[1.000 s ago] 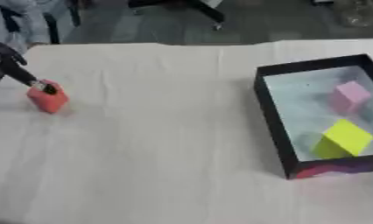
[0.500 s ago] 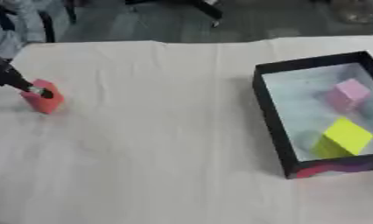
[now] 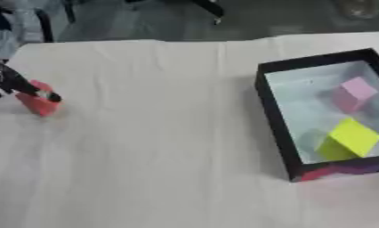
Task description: Pick up the objects with one hand, pass them to the other hand, and then place them into the box on the other side of the table.
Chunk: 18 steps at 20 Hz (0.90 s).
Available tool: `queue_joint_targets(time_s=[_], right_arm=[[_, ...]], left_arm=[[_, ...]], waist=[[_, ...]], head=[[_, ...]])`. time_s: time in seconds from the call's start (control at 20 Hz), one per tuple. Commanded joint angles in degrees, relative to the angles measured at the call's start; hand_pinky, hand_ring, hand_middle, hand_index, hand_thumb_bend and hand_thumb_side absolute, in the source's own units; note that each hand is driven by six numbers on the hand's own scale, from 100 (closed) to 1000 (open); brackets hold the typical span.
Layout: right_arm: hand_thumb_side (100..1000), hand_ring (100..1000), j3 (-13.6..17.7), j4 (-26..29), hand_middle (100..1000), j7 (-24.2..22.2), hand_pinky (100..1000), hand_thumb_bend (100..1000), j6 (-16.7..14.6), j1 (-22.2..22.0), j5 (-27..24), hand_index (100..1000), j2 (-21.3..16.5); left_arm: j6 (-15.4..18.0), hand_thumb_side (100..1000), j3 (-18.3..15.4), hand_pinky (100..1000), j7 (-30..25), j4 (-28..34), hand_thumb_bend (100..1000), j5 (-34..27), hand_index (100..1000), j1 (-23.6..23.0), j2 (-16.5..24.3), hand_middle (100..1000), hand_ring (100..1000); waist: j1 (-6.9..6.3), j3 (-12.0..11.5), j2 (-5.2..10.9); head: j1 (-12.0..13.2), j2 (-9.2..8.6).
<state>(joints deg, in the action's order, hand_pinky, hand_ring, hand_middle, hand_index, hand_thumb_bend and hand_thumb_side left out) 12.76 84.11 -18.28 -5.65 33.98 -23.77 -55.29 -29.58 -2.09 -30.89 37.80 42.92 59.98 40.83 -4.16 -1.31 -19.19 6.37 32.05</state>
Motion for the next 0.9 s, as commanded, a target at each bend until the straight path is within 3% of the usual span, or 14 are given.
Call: queue_joint_targets(time_s=[0.05,0.45,0.9], right_arm=[[281,1000,0.93,1.09,728,0.24,1000,581,0.01,0.83,-0.19,1000,-2.65],[285,1000,1.38,0.79,725,0.74,1000,579,-0.85,-0.61,1.23,1000,-2.91],[282,1000,1.28,0.19,723,0.69,1000,572,-1.47,-1.56,2.68,1000,-2.90]], left_arm=[[-0.59,326,-0.34,929,0.85,0.01,843,0.63,834,0.63,2.83,838,923],[-2.20,318,-1.22,926,4.18,0.50,825,0.35,818,0.92,3.07,820,910],[-3.65,329,-0.80,920,7.17,0.73,874,-2.60,854,1.92,4.11,827,913]], waist=[[-0.64,0.15,0.09],[-0.65,0.21,-0.23],[-0.84,-0.28,0.29]], head=[[0.52,-0.78],[1.09,-0.76],[0.96,-0.09]])
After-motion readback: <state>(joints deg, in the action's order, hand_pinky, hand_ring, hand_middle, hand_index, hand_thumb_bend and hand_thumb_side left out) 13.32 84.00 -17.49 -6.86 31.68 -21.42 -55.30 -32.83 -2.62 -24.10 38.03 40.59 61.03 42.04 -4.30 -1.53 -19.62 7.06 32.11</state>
